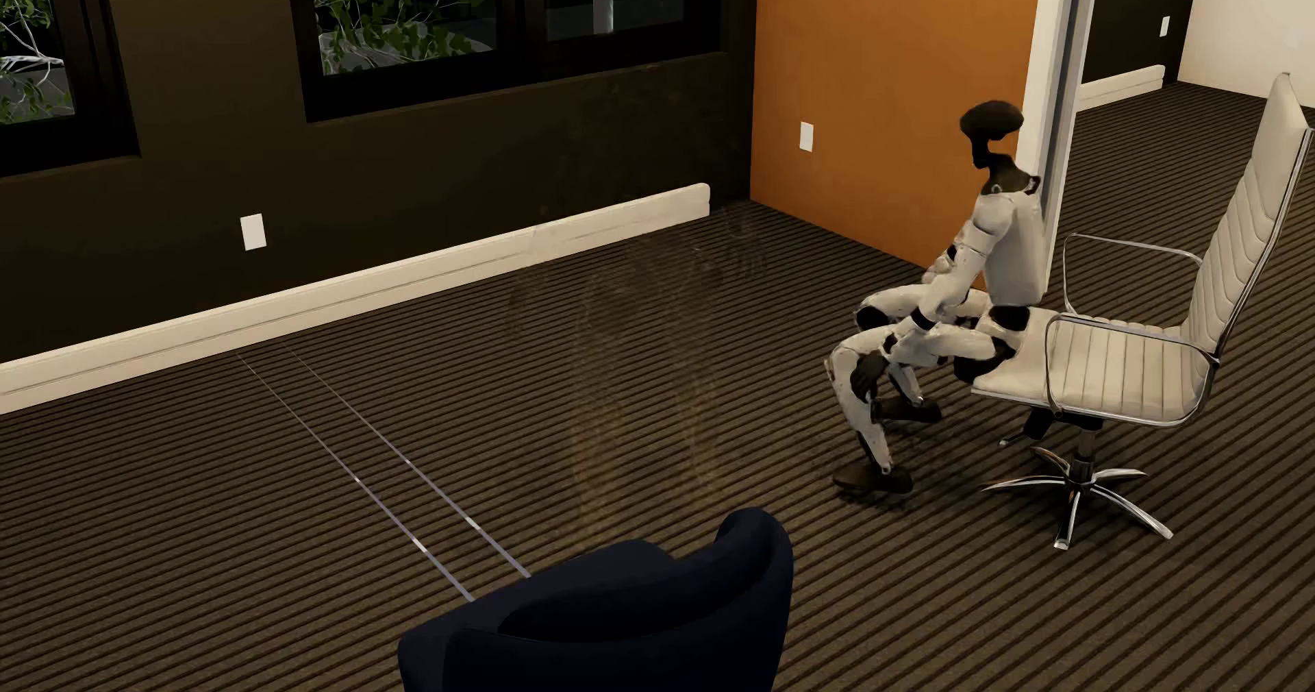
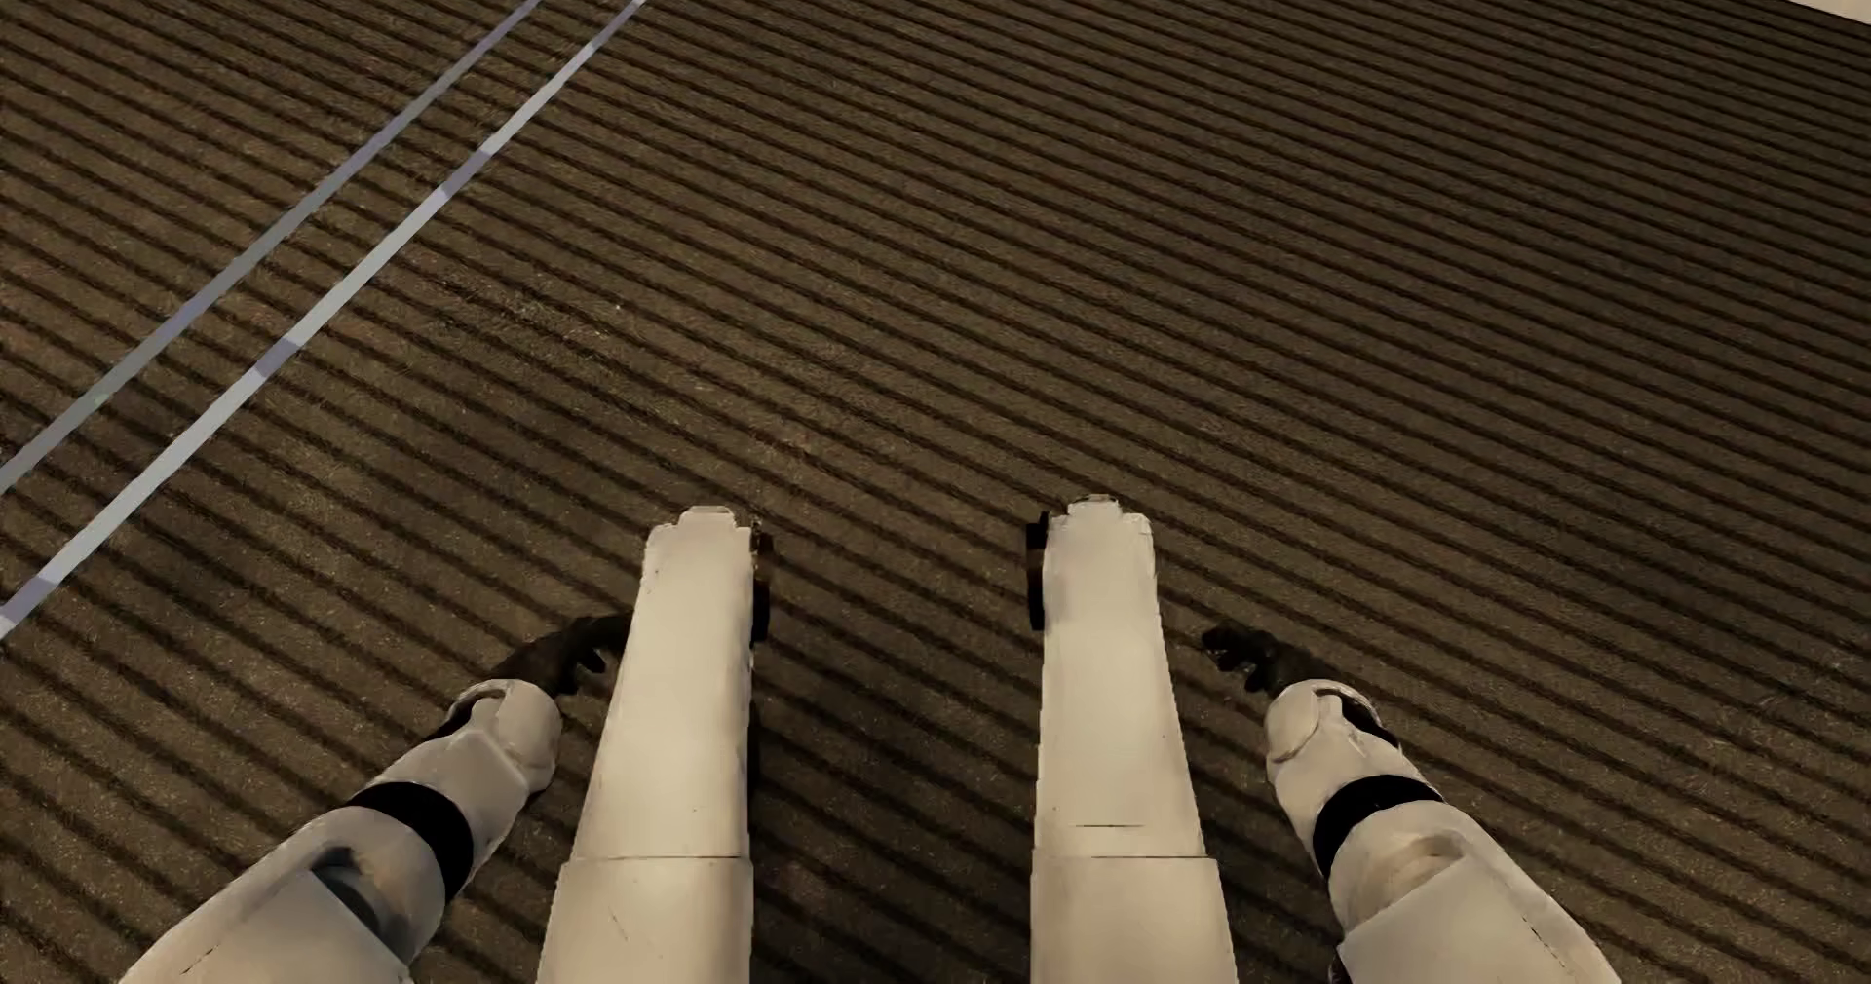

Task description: Stand up from the dark gray chair

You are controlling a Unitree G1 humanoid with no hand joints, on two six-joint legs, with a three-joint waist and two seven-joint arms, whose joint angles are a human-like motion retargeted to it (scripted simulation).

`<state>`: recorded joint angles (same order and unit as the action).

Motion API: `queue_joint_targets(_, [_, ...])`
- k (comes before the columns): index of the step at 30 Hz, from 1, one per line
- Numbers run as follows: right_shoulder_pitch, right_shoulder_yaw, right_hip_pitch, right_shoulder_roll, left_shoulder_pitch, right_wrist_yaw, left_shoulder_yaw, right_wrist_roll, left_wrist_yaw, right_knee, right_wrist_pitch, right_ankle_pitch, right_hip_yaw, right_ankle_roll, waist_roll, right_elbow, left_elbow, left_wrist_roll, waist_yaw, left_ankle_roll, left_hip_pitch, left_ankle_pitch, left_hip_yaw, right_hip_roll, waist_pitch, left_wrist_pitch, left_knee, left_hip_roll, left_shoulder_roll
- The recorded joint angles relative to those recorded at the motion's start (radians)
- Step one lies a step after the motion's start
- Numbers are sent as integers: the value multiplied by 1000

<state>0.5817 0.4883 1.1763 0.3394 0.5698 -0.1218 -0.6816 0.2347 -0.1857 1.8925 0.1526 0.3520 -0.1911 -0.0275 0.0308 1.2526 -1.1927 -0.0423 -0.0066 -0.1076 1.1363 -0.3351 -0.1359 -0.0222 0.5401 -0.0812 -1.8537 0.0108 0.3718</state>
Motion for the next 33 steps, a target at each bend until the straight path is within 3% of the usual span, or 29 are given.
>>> queue_joint_targets(12, [11,6,11,4,14,1,11,-1,14,-1,4,1,-2,-3,0,19,-34,8,0,-3,11,0,-1,7,8,-11,0,-3,9])
queue_joint_targets(18, [56,-4,57,9,73,-21,10,-12,-4,2,-9,5,-7,0,4,22,-48,19,5,-25,56,-5,-6,12,54,-5,-1,-2,9])
queue_joint_targets(19, [66,-4,71,11,73,-24,6,-15,-6,3,-14,6,-8,4,3,22,-27,2,5,-30,71,-9,-9,12,62,-1,-2,-1,17])
queue_joint_targets(27, [157,53,190,38,170,-43,1,-39,-13,-45,-38,56,-19,16,14,16,-17,2,8,-68,181,-104,-20,20,117,27,42,3,37])
queue_joint_targets(30, [125,96,133,46,142,-68,17,-39,-32,-157,-47,58,-7,15,20,12,-30,17,8,-67,111,-121,-5,15,91,36,164,10,34])
queue_joint_targets(33, [27,67,-14,45,61,-74,34,-38,-32,-330,-57,55,21,-1,11,-15,-27,6,7,-48,-24,-111,23,8,32,36,336,5,35])
